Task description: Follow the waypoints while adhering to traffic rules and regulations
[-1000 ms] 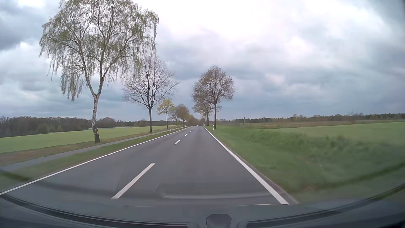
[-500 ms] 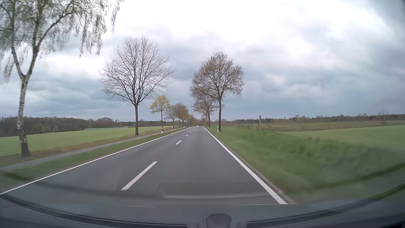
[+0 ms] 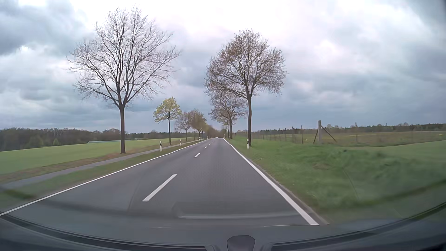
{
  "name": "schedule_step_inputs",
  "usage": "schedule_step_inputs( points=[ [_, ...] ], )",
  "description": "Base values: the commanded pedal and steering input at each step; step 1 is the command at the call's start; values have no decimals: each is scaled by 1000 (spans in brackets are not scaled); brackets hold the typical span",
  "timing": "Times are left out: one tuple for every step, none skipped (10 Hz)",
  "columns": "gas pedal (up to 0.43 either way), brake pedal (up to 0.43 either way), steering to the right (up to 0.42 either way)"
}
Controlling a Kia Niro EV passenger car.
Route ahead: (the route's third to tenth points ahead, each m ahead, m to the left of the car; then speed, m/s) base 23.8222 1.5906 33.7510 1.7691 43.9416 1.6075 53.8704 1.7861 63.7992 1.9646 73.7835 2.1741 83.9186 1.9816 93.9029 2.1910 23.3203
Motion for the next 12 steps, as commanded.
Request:
schedule_step_inputs(
  points=[
    [189, 0, -2],
    [189, 0, -2],
    [189, 0, -2],
    [189, 0, -2],
    [189, 0, -2],
    [189, 0, -2],
    [189, 0, -2],
    [169, 0, -3],
    [157, 0, -3],
    [157, 0, -3],
    [150, 0, -3],
    [150, 0, -4]
  ],
)
